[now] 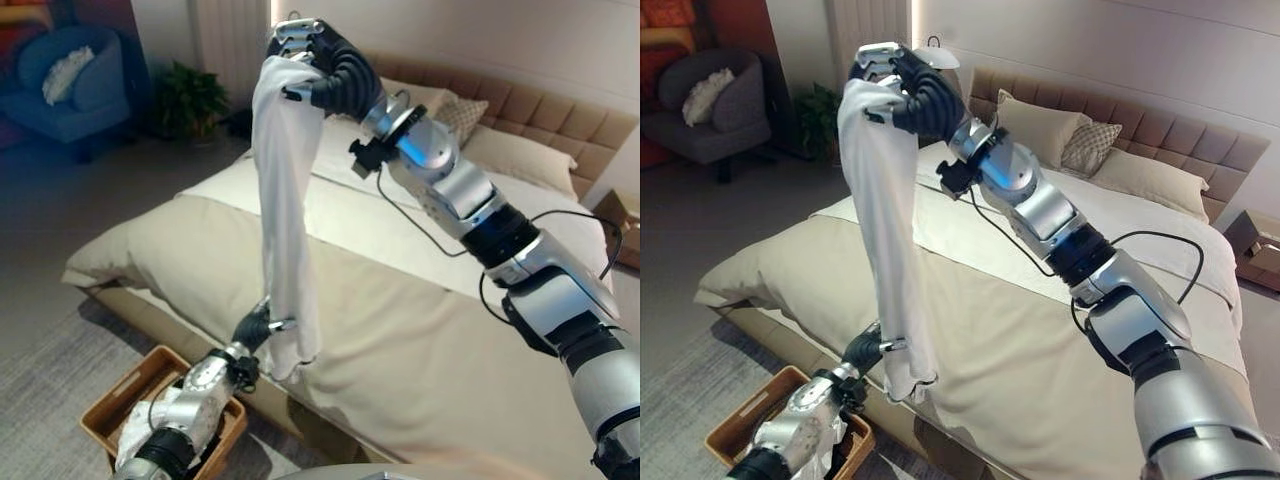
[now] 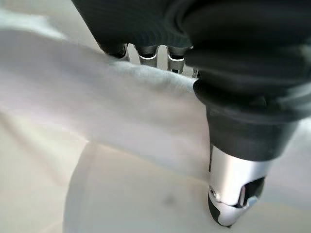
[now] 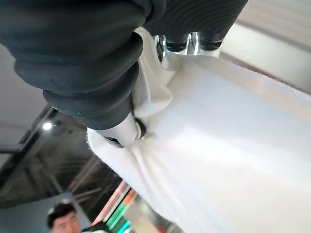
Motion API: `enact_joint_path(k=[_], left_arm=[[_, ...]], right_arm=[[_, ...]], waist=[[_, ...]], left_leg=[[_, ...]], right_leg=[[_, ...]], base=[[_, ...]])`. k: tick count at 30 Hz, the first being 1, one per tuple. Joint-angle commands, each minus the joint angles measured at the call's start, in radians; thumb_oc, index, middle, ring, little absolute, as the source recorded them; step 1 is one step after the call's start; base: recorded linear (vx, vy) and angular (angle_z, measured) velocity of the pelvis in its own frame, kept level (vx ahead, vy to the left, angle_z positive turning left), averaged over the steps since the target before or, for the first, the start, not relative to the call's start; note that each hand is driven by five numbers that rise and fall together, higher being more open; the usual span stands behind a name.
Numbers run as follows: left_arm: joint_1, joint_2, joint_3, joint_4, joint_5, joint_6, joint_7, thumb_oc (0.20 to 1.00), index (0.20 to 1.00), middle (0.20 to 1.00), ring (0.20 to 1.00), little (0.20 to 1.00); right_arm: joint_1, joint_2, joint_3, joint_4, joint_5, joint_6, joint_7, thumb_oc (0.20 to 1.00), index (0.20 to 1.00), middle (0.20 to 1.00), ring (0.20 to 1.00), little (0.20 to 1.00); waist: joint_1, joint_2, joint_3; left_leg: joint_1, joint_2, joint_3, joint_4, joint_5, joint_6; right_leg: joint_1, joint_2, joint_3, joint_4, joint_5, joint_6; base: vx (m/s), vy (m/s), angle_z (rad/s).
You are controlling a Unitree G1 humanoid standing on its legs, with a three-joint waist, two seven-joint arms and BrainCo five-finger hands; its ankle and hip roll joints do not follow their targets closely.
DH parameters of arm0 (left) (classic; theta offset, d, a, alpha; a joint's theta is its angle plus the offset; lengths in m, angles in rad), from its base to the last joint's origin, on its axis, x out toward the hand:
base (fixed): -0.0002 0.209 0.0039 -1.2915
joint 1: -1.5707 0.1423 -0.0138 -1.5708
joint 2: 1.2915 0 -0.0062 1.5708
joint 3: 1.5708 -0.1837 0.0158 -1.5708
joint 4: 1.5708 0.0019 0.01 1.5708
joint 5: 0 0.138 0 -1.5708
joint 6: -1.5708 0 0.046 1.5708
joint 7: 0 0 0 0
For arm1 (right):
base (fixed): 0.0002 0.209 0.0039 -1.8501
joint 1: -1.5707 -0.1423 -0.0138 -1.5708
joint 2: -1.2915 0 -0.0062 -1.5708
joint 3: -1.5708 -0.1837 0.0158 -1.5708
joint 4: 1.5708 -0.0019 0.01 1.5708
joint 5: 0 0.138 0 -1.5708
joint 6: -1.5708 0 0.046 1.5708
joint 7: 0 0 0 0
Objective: Pick up clothes into the bucket
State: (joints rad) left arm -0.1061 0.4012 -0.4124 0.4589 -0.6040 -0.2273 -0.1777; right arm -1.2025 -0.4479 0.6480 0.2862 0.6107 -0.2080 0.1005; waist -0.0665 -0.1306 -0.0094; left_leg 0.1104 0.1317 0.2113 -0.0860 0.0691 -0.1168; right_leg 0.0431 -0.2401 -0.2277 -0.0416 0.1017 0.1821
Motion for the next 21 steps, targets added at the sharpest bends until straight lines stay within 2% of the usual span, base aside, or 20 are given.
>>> enact_joint_path(k=[1, 2, 6, 9, 10, 11, 12, 13, 16, 21], left_arm=[[-0.131, -0.009, 0.018, -0.022, 0.162, -0.112, 0.163, 1.0, 1.0, 1.0, 1.0, 1.0], [-0.147, -0.019, 0.026, -0.038, 0.194, -0.127, 0.208, 1.0, 1.0, 1.0, 1.0, 1.0], [-0.172, -0.042, 0.018, -0.082, 0.27, -0.135, 0.282, 1.0, 1.0, 1.0, 1.0, 1.0], [-0.177, -0.039, 0.012, -0.097, 0.322, -0.138, 0.307, 1.0, 1.0, 1.0, 1.0, 1.0], [-0.174, -0.023, 0.02, -0.129, 0.393, -0.146, 0.345, 1.0, 1.0, 1.0, 1.0, 1.0], [-0.173, -0.024, 0.02, -0.13, 0.395, -0.145, 0.346, 1.0, 1.0, 1.0, 1.0, 1.0], [-0.173, -0.01, 0.033, -0.154, 0.49, -0.152, 0.41, 1.0, 1.0, 1.0, 1.0, 1.0], [-0.169, -0.008, 0.04, -0.169, 0.523, -0.157, 0.436, 1.0, 1.0, 1.0, 1.0, 1.0], [-0.156, 0.002, 0.046, -0.206, 0.585, -0.155, 0.479, 1.0, 1.0, 1.0, 1.0, 1.0], [-0.13, 0.008, 0.054, -0.256, 0.567, -0.163, 0.473, 1.0, 1.0, 1.0, 1.0, 1.0]], right_arm=[[-0.051, -0.077, -0.016, -0.053, 0.031, -0.036, -0.031, 0.2, 0.2, 0.2, 0.2, 0.2], [-0.042, -0.089, -0.013, -0.067, 0.03, -0.038, -0.036, 0.2, 0.2, 0.2, 0.2, 0.2], [-0.02, -0.146, -0.008, -0.112, 0.043, -0.043, -0.044, 0.2, 0.2, 0.2, 0.2, 0.2], [-0.004, -0.164, -0.007, -0.121, 0.045, -0.044, -0.043, 0.2, 0.2, 0.2, 0.2, 0.2], [0.003, -0.187, -0.003, -0.127, 0.043, -0.046, -0.048, 0.2, 0.2, 0.2, 0.2, 0.2], [0.003, -0.187, -0.003, -0.127, 0.043, -0.046, -0.048, 0.2, 0.2, 0.2, 0.2, 0.2], [0.005, -0.194, 0.004, -0.122, 0.043, -0.051, -0.052, 0.2, 0.2, 0.2, 0.2, 0.2], [0.001, -0.198, 0.007, -0.12, 0.046, -0.053, -0.059, 0.2, 0.2, 0.2, 0.2, 0.2], [-0.018, -0.204, 0.02, -0.111, 0.058, -0.058, -0.074, 0.2, 0.2, 0.2, 0.2, 0.2], [-0.019, -0.204, 0.02, -0.099, 0.058, -0.058, -0.085, 0.2, 0.2, 0.2, 0.2, 0.2]], waist=[[0.011, -0.04, 0.001], [0.015, -0.042, 0.002], [0.022, -0.047, 0.005], [0.024, -0.047, 0.004], [0.027, -0.046, 0.004], [0.027, -0.046, 0.004], [0.031, -0.046, 0.004], [0.033, -0.047, 0.004], [0.033, -0.047, 0.005], [0.035, -0.045, 0.004]], left_leg=[[-0.013, -0.018, -0.013, 0.097, -0.082, 0.03], [-0.015, -0.017, -0.016, 0.097, -0.081, 0.029], [-0.021, -0.016, -0.022, 0.098, -0.08, 0.029], [-0.023, -0.015, -0.023, 0.097, -0.079, 0.028], [-0.022, -0.014, -0.024, 0.095, -0.078, 0.027], [-0.022, -0.014, -0.024, 0.095, -0.078, 0.027], [-0.021, -0.014, -0.024, 0.094, -0.078, 0.026], [-0.022, -0.013, -0.024, 0.094, -0.077, 0.025], [-0.021, -0.011, -0.023, 0.092, -0.077, 0.024], [-0.022, -0.012, -0.023, 0.09, -0.076, 0.023]], right_leg=[[-0.024, -0.065, 0.006, 0.053, 0.109, 0.058], [-0.023, -0.065, 0.002, 0.052, 0.107, 0.059], [-0.02, -0.066, -0.01, 0.051, 0.101, 0.059], [-0.019, -0.066, -0.015, 0.049, 0.097, 0.059], [-0.017, -0.064, -0.018, 0.048, 0.094, 0.059], [-0.016, -0.064, -0.018, 0.048, 0.094, 0.059], [-0.016, -0.064, -0.02, 0.046, 0.092, 0.059], [-0.015, -0.064, -0.021, 0.045, 0.093, 0.06], [-0.015, -0.065, -0.023, 0.045, 0.092, 0.06], [-0.014, -0.065, -0.026, 0.043, 0.09, 0.06]], base=[[-0.02, -0.009, 0.06], [-0.01, -0.012, 0.11], [-0.01, -0.009, 0.08], [0.0, -0.006, 0.04], [0.0, -0.001, 0.04], [-0.01, -0.007, 0.04], [-0.01, -0.013, 0.03], [-0.01, -0.012, 0.04], [0.0, -0.003, 0.01], [0.0, 0.0, 0.0]])
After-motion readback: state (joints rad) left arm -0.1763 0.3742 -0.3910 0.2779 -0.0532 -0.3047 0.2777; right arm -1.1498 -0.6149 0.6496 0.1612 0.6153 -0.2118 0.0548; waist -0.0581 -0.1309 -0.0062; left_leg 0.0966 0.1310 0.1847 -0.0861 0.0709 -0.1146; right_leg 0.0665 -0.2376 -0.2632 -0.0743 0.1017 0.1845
